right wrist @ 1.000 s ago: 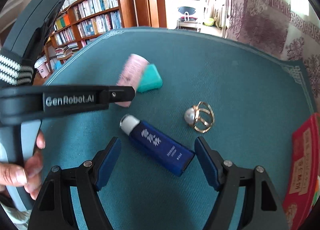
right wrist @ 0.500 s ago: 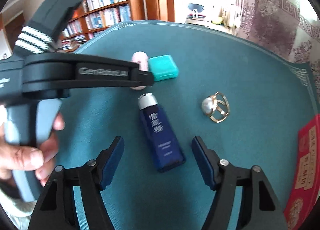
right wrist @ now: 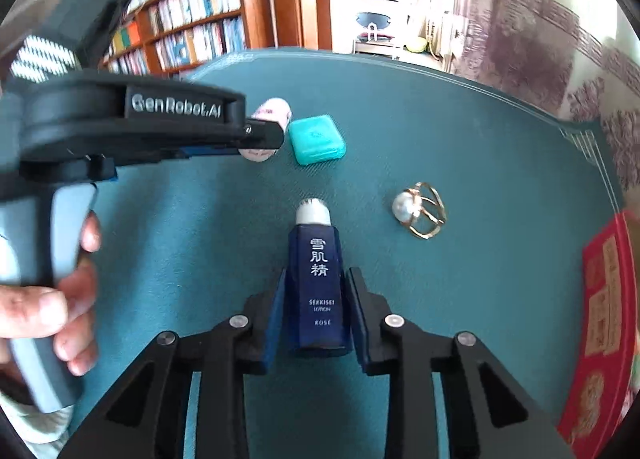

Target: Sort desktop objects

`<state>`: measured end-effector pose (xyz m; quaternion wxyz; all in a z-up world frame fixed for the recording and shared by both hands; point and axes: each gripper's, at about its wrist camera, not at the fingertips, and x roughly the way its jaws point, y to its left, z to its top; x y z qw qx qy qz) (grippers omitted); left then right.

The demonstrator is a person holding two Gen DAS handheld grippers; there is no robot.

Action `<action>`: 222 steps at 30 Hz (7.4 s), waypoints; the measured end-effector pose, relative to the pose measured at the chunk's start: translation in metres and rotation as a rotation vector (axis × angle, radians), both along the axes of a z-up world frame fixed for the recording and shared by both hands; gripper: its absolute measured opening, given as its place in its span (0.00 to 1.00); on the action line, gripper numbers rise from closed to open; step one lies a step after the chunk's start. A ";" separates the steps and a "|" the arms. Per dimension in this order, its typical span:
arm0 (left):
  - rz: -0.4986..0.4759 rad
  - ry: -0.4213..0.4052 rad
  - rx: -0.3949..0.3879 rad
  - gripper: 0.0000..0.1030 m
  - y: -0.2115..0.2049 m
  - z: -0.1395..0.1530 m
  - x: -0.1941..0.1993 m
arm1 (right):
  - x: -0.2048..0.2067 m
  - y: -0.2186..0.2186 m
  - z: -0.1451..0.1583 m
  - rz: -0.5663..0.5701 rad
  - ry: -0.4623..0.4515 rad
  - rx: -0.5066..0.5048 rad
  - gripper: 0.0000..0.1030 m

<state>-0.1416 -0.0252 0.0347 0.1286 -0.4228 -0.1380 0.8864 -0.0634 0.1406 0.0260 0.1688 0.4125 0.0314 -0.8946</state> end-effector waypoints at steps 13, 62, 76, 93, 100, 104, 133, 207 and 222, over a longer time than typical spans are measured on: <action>-0.048 -0.132 -0.024 0.33 0.015 -0.017 -0.003 | 0.041 0.035 0.001 -0.088 -0.064 -0.063 0.31; -0.196 0.184 -0.095 0.34 0.078 0.034 0.059 | 0.098 0.097 0.054 -0.301 0.100 -0.142 0.31; -0.326 0.217 -0.136 0.34 0.132 0.040 0.100 | 0.132 0.192 0.066 -0.540 0.156 -0.191 0.31; -0.450 0.213 -0.142 0.34 0.206 0.047 0.128 | 0.134 0.240 0.047 -0.597 0.128 -0.199 0.33; -0.498 0.210 -0.149 0.34 0.234 0.050 0.133 | 0.147 0.247 0.050 -0.599 0.164 -0.152 0.33; -0.534 0.199 -0.145 0.34 0.252 0.050 0.135 | 0.155 0.252 0.048 -0.610 0.173 -0.140 0.33; -0.521 0.101 -0.073 0.59 0.248 0.043 0.115 | 0.163 0.256 0.053 -0.655 0.215 -0.163 0.60; 0.073 0.048 -0.212 0.56 0.040 -0.009 -0.038 | -0.007 0.046 0.015 -0.194 0.020 -0.022 0.80; 0.098 0.041 -0.159 0.56 0.033 -0.003 -0.039 | -0.070 0.038 -0.003 -0.231 -0.024 -0.006 0.69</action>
